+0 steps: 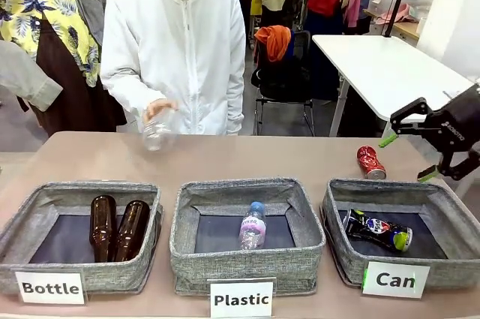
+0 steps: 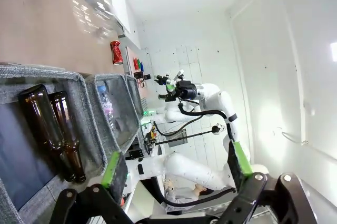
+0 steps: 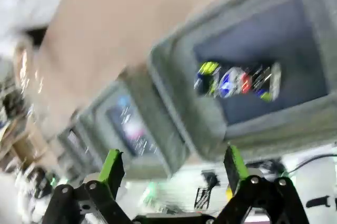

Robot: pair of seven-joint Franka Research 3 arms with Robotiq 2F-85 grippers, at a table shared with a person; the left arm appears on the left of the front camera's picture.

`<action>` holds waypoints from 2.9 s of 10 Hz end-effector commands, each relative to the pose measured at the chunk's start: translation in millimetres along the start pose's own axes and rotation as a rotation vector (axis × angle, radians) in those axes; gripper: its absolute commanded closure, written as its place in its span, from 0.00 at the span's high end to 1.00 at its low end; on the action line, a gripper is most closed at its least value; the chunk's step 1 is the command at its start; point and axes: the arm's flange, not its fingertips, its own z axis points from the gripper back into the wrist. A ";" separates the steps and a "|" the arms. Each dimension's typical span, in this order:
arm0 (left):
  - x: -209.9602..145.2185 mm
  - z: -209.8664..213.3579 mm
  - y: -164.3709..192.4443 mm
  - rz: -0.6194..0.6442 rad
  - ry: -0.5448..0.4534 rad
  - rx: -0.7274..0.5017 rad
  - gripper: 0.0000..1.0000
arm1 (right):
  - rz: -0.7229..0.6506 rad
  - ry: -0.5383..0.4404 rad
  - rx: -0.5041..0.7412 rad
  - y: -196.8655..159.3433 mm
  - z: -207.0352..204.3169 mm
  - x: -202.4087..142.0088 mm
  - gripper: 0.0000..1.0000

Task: Sort the can waste into the basket.
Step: Pick up the can waste from the table and place it in the right Fabric basket.

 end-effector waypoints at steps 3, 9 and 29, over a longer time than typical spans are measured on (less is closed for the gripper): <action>-2.8 -0.1 -4.4 0.009 0.002 -0.012 1.00 | -0.151 -0.126 -0.261 30.1 -28.1 -0.1 1.00; -2.8 -0.1 -4.4 0.009 0.002 -0.012 1.00 | -0.045 -0.201 -0.353 45.4 -40.4 30.6 1.00; -2.8 -0.1 -4.4 0.009 0.002 -0.012 1.00 | -0.057 -0.103 -0.483 43.4 -187.4 244.6 1.00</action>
